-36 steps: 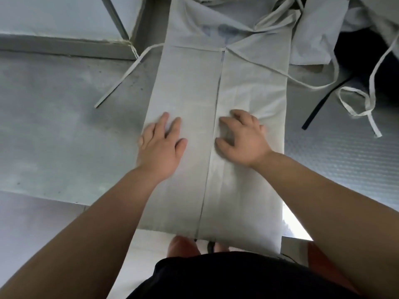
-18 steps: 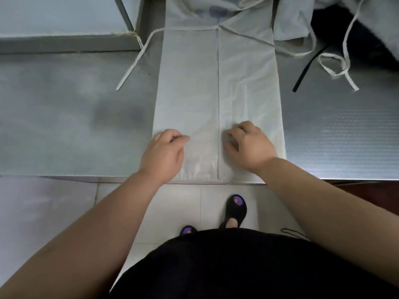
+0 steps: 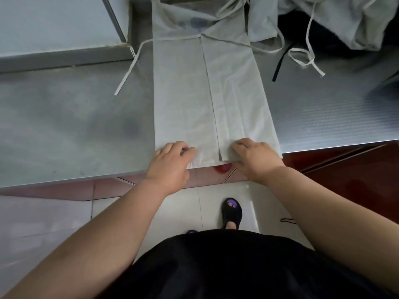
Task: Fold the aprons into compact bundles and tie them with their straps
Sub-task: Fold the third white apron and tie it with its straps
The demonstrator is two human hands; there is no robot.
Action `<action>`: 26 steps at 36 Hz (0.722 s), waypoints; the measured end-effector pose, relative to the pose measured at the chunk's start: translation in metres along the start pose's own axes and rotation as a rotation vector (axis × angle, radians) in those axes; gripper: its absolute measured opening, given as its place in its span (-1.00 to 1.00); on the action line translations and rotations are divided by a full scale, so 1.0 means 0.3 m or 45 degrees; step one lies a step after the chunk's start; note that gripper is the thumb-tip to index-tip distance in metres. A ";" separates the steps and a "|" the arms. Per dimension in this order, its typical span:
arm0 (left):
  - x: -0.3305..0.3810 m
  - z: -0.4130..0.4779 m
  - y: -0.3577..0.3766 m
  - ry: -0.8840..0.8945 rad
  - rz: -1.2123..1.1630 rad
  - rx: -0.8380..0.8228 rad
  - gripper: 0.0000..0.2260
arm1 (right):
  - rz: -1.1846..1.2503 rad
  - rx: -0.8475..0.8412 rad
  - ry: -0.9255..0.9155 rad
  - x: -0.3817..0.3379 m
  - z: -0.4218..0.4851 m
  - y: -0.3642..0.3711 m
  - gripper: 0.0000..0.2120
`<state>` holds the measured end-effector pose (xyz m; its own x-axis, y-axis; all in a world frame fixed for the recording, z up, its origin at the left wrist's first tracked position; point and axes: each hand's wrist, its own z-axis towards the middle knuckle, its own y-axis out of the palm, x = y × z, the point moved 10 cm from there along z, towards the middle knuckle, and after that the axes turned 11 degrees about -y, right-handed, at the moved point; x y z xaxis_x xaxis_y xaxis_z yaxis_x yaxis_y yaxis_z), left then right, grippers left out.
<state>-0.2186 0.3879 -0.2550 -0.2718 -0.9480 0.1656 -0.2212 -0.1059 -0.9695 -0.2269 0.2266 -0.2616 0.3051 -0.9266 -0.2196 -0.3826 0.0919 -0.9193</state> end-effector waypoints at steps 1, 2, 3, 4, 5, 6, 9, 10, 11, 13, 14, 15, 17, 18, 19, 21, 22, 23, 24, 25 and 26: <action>-0.002 0.003 0.004 -0.005 0.005 -0.028 -0.55 | 0.003 0.024 -0.031 -0.002 0.003 -0.005 -0.66; -0.004 0.004 0.005 -0.006 -0.001 -0.040 -0.56 | 0.019 0.038 -0.045 0.000 0.006 -0.006 -0.68; 0.000 0.007 -0.004 -0.006 -0.024 -0.031 -0.58 | 0.031 0.049 -0.051 0.007 0.005 -0.011 -0.68; 0.004 0.017 -0.019 -0.017 -0.049 -0.013 -0.61 | 0.028 0.051 -0.058 0.016 0.011 -0.021 -0.68; 0.004 0.023 -0.026 -0.033 -0.058 -0.018 -0.63 | 0.017 0.044 -0.068 0.018 0.019 -0.022 -0.68; 0.006 0.031 -0.025 -0.050 -0.038 -0.052 -0.65 | 0.007 0.023 -0.070 0.018 0.025 -0.019 -0.68; 0.007 0.071 -0.028 -0.122 0.083 -0.148 -0.72 | 0.027 -0.028 -0.096 0.024 0.053 -0.043 -0.71; 0.008 0.084 -0.034 -0.140 0.104 -0.166 -0.73 | 0.051 -0.054 -0.084 0.031 0.065 -0.051 -0.73; 0.009 0.096 -0.038 -0.151 0.116 -0.185 -0.74 | 0.064 -0.084 -0.072 0.037 0.073 -0.054 -0.74; 0.004 0.121 -0.038 -0.177 0.141 -0.236 -0.75 | 0.076 -0.165 -0.059 0.054 0.096 -0.055 -0.78; -0.002 0.133 -0.034 -0.193 0.142 -0.277 -0.75 | 0.098 -0.203 -0.044 0.064 0.106 -0.054 -0.82; -0.012 0.141 -0.029 -0.207 0.127 -0.323 -0.76 | 0.131 -0.235 -0.028 0.069 0.114 -0.052 -0.86; -0.036 0.159 -0.018 -0.261 0.001 -0.420 -0.77 | 0.181 -0.289 -0.027 0.082 0.133 -0.056 -0.84; -0.050 0.167 -0.015 -0.306 -0.100 -0.460 -0.76 | 0.179 -0.316 -0.029 0.090 0.143 -0.062 -0.82; -0.069 0.173 -0.014 -0.355 -0.197 -0.488 -0.76 | 0.162 -0.339 -0.021 0.097 0.147 -0.071 -0.80; -0.105 0.185 -0.017 -0.435 -0.299 -0.507 -0.81 | 0.102 -0.381 -0.015 0.124 0.167 -0.083 -0.76; -0.116 0.189 -0.023 -0.449 -0.298 -0.495 -0.82 | 0.073 -0.398 -0.012 0.137 0.174 -0.085 -0.76; -0.127 0.194 -0.026 -0.457 -0.285 -0.472 -0.82 | 0.041 -0.411 -0.010 0.148 0.179 -0.088 -0.76; -0.138 0.200 -0.028 -0.476 -0.280 -0.443 -0.81 | 0.009 -0.414 -0.019 0.158 0.188 -0.089 -0.76; -0.148 0.203 -0.027 -0.494 -0.283 -0.424 -0.81 | -0.015 -0.407 -0.024 0.163 0.193 -0.090 -0.74; -0.158 0.206 -0.023 -0.513 -0.297 -0.406 -0.82 | -0.038 -0.401 -0.030 0.169 0.198 -0.090 -0.72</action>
<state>-0.1464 0.4150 -0.2673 0.1837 -0.9566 0.2261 -0.5217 -0.2898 -0.8024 -0.1493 0.1988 -0.2673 0.3387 -0.9182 -0.2052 -0.6232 -0.0556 -0.7801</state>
